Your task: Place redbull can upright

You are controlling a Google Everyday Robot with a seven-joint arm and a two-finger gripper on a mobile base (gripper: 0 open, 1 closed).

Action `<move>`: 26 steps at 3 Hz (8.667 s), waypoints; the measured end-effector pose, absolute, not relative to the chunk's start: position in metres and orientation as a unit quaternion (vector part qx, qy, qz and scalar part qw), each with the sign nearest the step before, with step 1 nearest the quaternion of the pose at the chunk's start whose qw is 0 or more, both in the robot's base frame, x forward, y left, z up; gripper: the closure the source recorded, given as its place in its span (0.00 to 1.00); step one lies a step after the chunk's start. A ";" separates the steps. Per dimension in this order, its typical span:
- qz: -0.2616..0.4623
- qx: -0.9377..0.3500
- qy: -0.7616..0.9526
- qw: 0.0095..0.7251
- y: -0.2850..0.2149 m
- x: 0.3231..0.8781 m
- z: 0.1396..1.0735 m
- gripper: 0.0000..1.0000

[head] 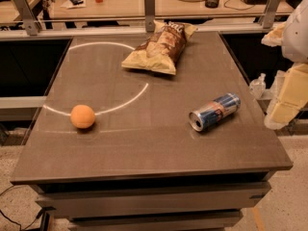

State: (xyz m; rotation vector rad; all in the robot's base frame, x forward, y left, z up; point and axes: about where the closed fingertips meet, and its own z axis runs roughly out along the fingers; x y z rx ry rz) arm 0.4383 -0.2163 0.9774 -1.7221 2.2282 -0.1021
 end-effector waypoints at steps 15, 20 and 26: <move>-0.003 -0.826 0.558 0.076 -0.159 0.501 0.849 0.90; 0.275 -0.530 0.651 0.468 -0.193 0.534 0.945 1.00; 0.447 -0.437 0.534 0.569 -0.150 0.526 0.893 1.00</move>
Offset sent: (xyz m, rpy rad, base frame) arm 0.0783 -0.0028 -0.0319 0.1301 0.1153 0.1095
